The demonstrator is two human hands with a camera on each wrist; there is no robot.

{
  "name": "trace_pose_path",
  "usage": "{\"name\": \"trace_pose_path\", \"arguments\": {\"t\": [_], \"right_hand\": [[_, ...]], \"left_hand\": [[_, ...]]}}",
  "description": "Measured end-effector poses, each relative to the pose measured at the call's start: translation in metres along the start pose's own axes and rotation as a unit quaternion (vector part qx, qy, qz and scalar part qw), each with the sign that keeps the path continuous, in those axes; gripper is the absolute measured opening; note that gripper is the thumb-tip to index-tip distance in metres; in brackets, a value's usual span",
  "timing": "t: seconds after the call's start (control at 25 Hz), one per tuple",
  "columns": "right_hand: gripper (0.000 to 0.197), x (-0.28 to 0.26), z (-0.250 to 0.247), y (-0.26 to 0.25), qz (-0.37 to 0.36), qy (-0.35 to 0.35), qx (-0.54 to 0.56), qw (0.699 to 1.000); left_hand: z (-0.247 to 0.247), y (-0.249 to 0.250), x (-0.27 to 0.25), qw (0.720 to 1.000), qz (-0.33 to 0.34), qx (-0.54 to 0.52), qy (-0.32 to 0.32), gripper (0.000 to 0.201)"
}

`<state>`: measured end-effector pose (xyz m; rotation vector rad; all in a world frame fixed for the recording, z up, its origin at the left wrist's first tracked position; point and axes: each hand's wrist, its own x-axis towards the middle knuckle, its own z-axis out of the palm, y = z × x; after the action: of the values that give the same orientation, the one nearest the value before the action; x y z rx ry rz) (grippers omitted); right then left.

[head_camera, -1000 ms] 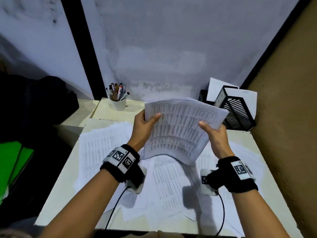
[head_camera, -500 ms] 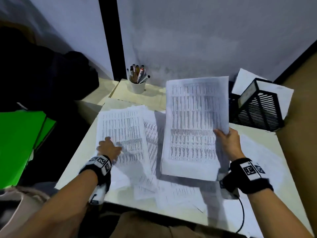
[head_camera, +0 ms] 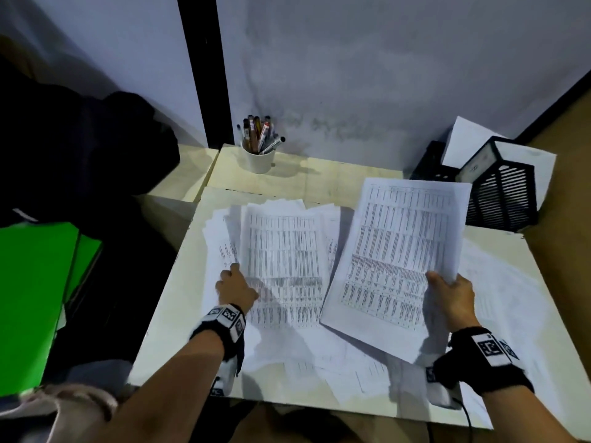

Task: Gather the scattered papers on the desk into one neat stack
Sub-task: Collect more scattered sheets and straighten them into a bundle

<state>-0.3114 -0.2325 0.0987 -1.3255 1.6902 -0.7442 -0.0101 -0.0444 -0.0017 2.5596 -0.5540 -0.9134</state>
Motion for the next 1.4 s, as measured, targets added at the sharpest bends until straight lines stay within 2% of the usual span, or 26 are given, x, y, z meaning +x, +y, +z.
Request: {"name": "trace_pose_path", "arguments": {"t": [0.08, 0.16, 0.32, 0.4, 0.52, 0.6, 0.64, 0.72, 0.88, 1.0, 1.12, 1.2, 1.4], "right_hand": [[0.009, -0.007, -0.003, -0.005, -0.002, 0.014, 0.010, 1.000], [0.008, -0.012, -0.007, -0.007, 0.000, 0.019, 0.012, 1.000], [0.017, -0.006, -0.017, -0.003, 0.003, 0.025, -0.016, 1.000], [0.030, 0.000, -0.022, 0.000, -0.002, 0.012, -0.048, 0.999], [0.034, 0.006, -0.025, 0.001, -0.001, 0.010, -0.059, 0.998], [0.032, 0.008, -0.026, -0.002, -0.007, 0.010, -0.064, 0.998], [0.031, 0.008, -0.027, -0.005, -0.011, 0.008, -0.067, 0.998], [0.028, 0.008, -0.032, -0.012, -0.020, 0.006, -0.075, 0.997], [0.027, 0.010, -0.044, -0.013, -0.033, -0.004, -0.122, 0.992], [0.026, 0.011, -0.047, -0.007, -0.022, -0.018, -0.181, 0.983], [0.029, 0.011, -0.046, -0.002, -0.017, -0.030, -0.213, 0.976], [0.029, 0.011, -0.045, -0.001, -0.014, -0.038, -0.230, 0.972], [0.026, 0.013, -0.044, -0.007, -0.001, -0.042, -0.243, 0.969]], "left_hand": [[0.002, 0.007, -0.002, 0.998, 0.000, -0.066, -0.010, 0.074], [-0.002, 0.011, -0.003, 0.994, -0.008, -0.107, -0.032, 0.059], [-0.012, 0.015, -0.007, 0.965, 0.009, -0.211, -0.156, 0.025], [-0.011, 0.020, -0.016, 0.936, -0.001, -0.280, -0.214, 0.032], [-0.003, 0.036, -0.042, 0.894, -0.002, -0.367, -0.255, 0.033], [0.003, 0.044, -0.052, 0.908, 0.009, -0.350, -0.230, 0.040], [0.005, 0.044, -0.050, 0.932, 0.038, -0.293, -0.209, 0.040], [0.001, 0.041, -0.041, 0.961, 0.107, -0.198, -0.161, 0.036], [-0.036, 0.032, -0.028, 0.978, 0.127, -0.144, -0.086, 0.026], [-0.070, 0.030, -0.026, 0.968, 0.150, -0.199, -0.031, 0.015], [-0.100, 0.030, -0.021, 0.947, 0.173, -0.269, 0.005, 0.026], [-0.114, 0.032, -0.021, 0.944, 0.181, -0.275, 0.021, 0.031], [-0.144, 0.026, -0.008, 0.928, 0.133, -0.335, 0.089, 0.040]]}}
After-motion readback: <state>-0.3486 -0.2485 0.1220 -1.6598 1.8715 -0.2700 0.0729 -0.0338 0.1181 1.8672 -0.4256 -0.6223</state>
